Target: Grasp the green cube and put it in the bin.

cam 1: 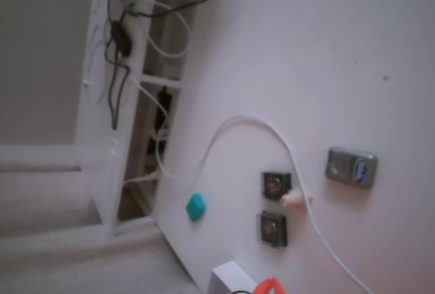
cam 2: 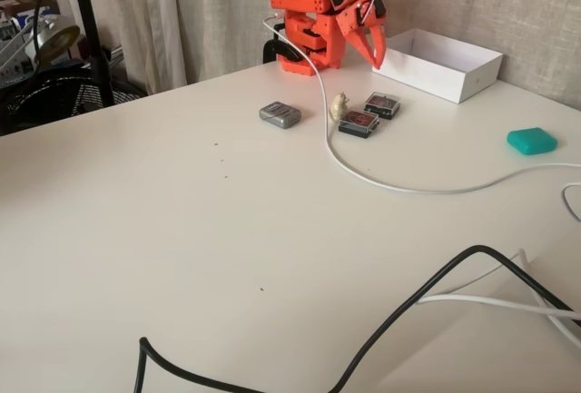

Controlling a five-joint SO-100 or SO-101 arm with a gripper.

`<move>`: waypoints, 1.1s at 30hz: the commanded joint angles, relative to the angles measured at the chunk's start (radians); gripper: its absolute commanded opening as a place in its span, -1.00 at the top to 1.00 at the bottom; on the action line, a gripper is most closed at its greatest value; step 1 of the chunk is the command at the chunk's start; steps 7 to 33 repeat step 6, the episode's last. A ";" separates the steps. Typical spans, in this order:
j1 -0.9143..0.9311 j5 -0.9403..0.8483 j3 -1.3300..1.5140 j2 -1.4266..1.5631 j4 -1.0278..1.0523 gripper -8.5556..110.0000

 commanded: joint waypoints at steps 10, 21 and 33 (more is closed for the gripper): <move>-0.005 0.002 0.000 0.008 -0.012 1.00; -0.005 0.002 0.000 0.008 -0.012 1.00; -0.005 0.002 0.000 0.008 -0.012 1.00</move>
